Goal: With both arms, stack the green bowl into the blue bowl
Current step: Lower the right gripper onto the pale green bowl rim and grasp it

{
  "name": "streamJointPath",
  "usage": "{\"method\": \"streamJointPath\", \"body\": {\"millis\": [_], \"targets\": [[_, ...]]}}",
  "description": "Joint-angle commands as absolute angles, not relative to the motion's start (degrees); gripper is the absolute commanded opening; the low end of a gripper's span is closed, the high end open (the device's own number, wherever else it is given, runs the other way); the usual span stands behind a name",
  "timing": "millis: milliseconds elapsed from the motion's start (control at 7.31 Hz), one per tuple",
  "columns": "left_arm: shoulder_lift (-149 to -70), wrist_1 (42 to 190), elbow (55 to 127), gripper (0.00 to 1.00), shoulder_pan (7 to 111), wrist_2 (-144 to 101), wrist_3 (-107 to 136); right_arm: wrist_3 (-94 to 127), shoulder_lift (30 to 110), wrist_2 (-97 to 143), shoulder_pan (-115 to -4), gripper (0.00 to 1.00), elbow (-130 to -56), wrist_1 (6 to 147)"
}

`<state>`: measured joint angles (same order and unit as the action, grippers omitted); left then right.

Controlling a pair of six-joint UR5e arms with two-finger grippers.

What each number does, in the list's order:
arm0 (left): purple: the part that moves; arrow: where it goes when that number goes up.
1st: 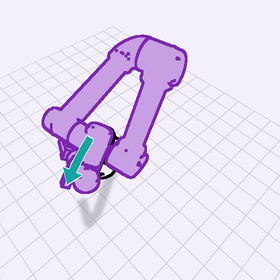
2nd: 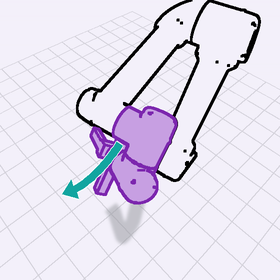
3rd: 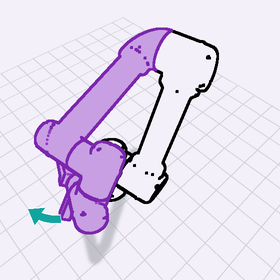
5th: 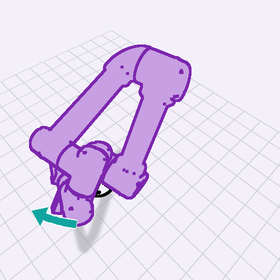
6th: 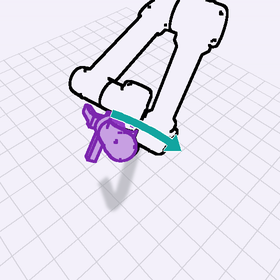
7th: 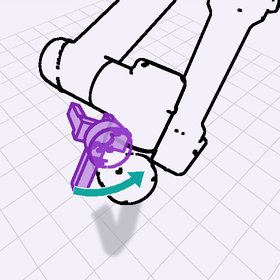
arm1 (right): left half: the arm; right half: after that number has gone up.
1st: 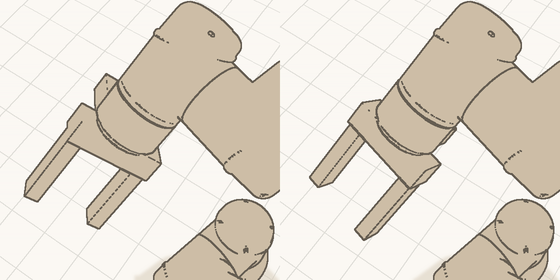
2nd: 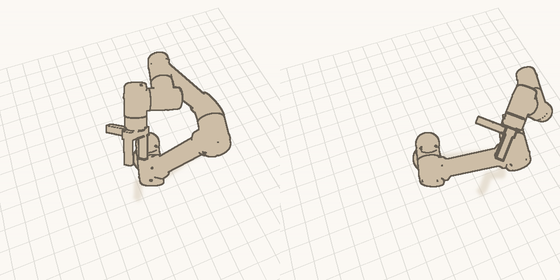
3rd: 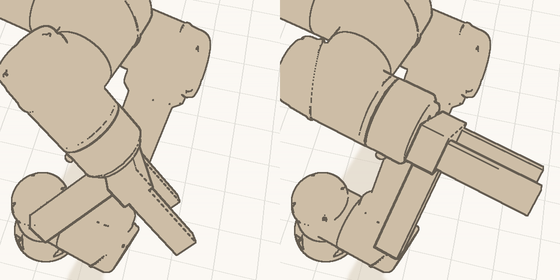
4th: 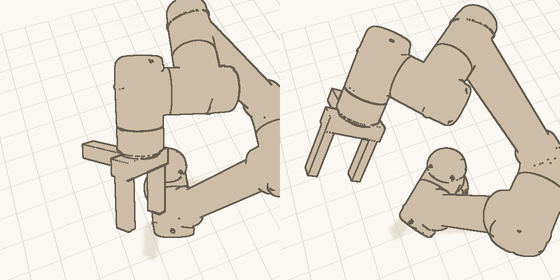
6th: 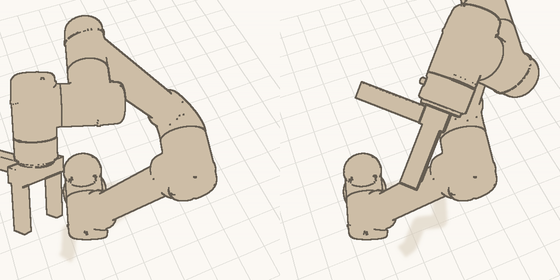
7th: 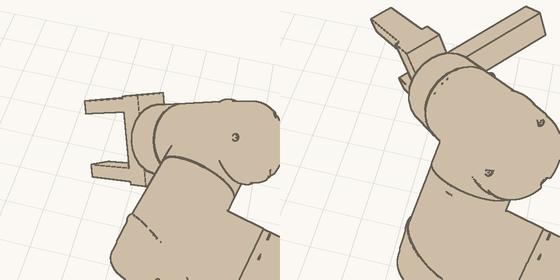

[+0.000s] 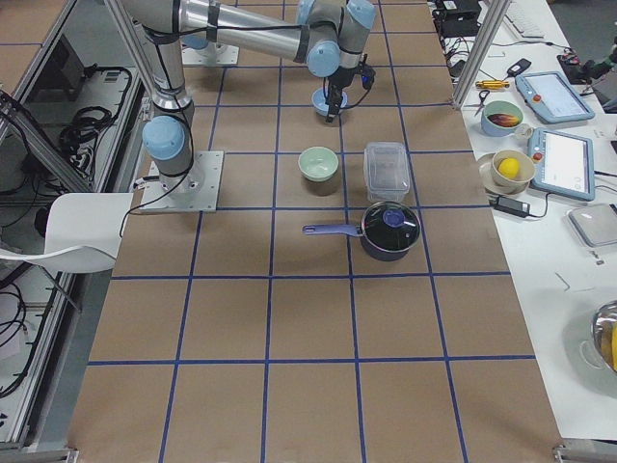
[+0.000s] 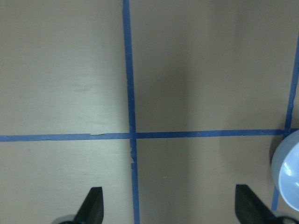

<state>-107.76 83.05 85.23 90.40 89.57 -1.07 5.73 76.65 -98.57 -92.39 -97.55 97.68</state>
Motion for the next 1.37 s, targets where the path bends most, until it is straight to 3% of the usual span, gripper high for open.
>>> {"method": "streamJointPath", "body": {"millis": [0, 410, 547, 821, 1231], "targets": [[-106.44, 84.73, 85.25, 1.00, 88.60, 90.70, -4.30, 7.37, 72.97, -100.46, -92.02, 1.00, -104.29, 107.70], [-106.44, 84.64, 85.52, 1.00, 88.59, 90.79, -4.31, 10.01, 70.32, -107.29, -91.76, 1.00, -108.11, 112.24], [-106.44, 84.64, 85.69, 1.00, 88.68, 90.79, -4.31, 11.41, 69.44, -106.97, -91.76, 0.81, -108.11, 112.24], [-106.35, 84.64, 85.87, 1.00, 88.68, 90.79, -4.31, 12.92, 68.38, -106.88, -91.76, 0.04, -107.76, 112.15], [-106.35, 84.64, 86.04, 1.00, 88.94, 90.79, -4.22, 13.27, 68.99, -107.49, -91.76, 0.00, -106.53, 111.80]]}}
